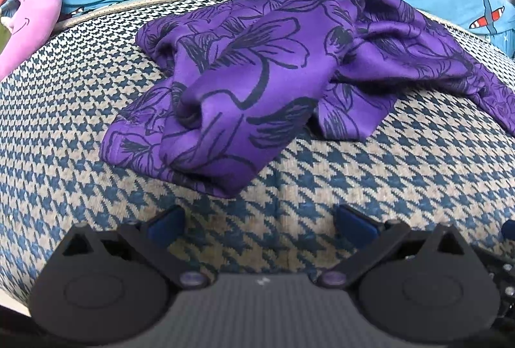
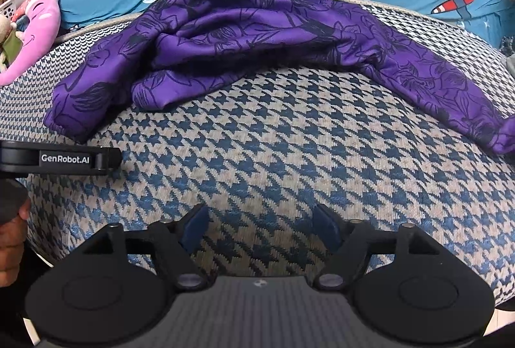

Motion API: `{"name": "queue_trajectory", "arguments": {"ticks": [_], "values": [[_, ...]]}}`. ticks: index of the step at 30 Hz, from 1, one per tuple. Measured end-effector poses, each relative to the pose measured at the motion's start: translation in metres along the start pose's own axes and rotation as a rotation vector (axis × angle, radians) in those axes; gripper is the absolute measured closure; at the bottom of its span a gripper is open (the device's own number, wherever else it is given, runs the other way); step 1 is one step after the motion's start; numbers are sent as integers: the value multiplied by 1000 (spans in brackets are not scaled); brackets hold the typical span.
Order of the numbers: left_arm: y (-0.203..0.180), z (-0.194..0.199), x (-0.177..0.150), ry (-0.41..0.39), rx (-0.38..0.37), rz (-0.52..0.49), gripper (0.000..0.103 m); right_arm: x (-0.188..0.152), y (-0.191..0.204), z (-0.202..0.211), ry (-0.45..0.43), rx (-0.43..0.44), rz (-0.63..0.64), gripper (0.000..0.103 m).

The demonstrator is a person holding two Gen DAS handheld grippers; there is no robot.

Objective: Fold clothes

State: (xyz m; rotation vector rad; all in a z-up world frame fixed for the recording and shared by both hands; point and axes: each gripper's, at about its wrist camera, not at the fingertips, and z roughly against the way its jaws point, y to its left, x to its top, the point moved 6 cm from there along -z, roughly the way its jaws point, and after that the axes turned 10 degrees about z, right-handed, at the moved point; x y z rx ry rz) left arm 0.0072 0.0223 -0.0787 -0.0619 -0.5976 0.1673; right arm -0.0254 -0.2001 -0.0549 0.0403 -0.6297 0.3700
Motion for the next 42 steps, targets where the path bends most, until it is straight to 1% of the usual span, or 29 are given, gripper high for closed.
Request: {"name": "queue_trajectory", "arguments": {"ticks": [5,16,24,27,33,37,39,42], "values": [[-1,-2,0,1,3,-13,0,-5,3,3,17,-16,14,26],[6,-1,-3,-2,-8,-32,0,-15,7,10,22,-8,15,25],[7,0,-4,-5,-11,-32,0,-23,5,22,-5,22,-48,26],[6,-1,-5,-4,-11,-29,0,-21,6,28,-31,16,-63,25],[2,0,-3,-8,-6,-26,0,-12,12,34,-59,-23,-9,25],[2,1,0,-7,-19,-11,0,-1,17,37,-79,-3,28,25],[2,3,3,-11,-43,12,0,5,20,40,-93,19,37,25],[4,11,7,-43,-63,30,0,13,23,43,-117,54,44,25]]}}
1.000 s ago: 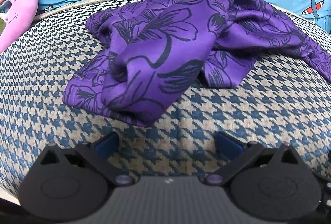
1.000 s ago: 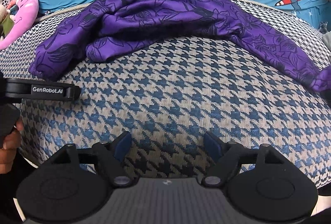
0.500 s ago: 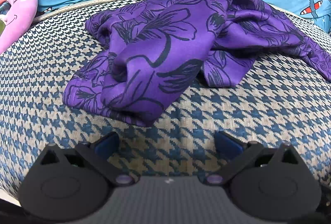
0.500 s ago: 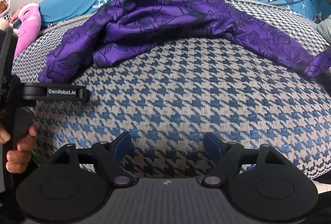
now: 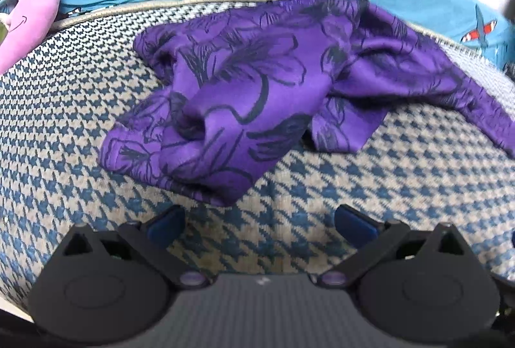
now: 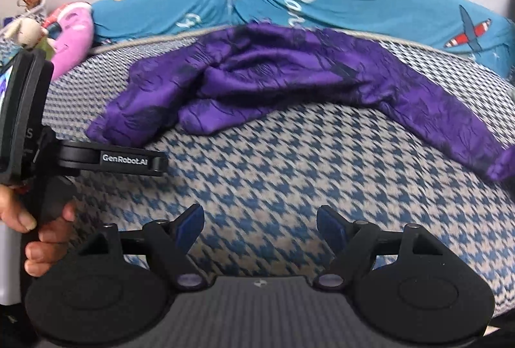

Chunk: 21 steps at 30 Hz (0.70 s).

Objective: Fold clothes

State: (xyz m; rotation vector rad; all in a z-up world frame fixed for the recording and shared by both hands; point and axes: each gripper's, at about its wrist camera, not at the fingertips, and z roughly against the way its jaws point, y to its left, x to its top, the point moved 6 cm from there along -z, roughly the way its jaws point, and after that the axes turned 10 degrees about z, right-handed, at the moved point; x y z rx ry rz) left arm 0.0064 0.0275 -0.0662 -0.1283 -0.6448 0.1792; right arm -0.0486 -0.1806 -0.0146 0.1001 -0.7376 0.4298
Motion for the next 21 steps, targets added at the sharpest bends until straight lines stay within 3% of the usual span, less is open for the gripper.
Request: {"name": "queue_trajectory", "arguments": {"ticks": [6,14,21], "values": [[6,12,9,-68,6,27,0,10,2,-3,-53,54,-66,25],[22,14,13,-77,54,97,0,3,11,-22,-10,50,-82,25],[27,15,16,-94,74,113,0,-1,26,-30,41,109,-58,25]]}}
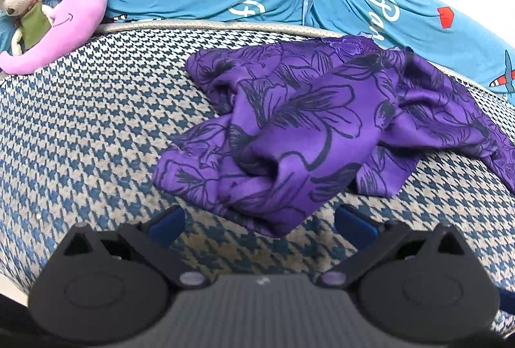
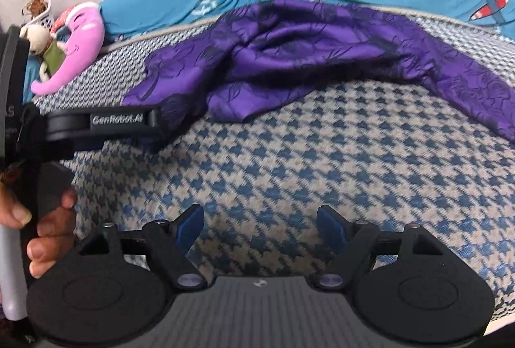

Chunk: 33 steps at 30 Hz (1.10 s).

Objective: Fold clothes

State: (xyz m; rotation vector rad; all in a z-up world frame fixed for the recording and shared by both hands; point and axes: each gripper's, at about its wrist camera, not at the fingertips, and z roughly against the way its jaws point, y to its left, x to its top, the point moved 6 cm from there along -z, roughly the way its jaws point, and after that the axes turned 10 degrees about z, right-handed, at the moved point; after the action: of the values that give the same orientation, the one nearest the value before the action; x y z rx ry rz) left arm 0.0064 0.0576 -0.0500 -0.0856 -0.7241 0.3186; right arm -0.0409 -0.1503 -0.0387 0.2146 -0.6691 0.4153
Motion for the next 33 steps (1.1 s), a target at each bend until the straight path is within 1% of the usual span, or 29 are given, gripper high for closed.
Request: {"name": "queue_trajectory", "arguments": {"ticks": [3,6,8,12,18,22,28,31,33], "values": [[1,0,2,-2,0,4,0,0,9,-1,4,42,31,25],[5,1,4,0,-4,16,0,3,19,-1,-10,58,70,25],[6,2,5,0,-1,15,0,5,24,-1,-24,60,89,25],[6,4,12,-3,15,-12,0,8,26,-4,-36,38,96,25],[3,10,28,5,-13,-50,0,10,24,-8,-48,20,70,25],[0,11,42,-4,-18,-88,0,10,19,-13,-37,-2,34,25],[-2,7,61,10,-47,-147,0,7,13,-19,-17,-19,-24,25],[1,2,64,15,-55,-152,0,4,9,-19,-21,-21,-49,25],[5,-1,62,18,-57,-134,0,4,8,-19,-27,-20,-61,25]]}}
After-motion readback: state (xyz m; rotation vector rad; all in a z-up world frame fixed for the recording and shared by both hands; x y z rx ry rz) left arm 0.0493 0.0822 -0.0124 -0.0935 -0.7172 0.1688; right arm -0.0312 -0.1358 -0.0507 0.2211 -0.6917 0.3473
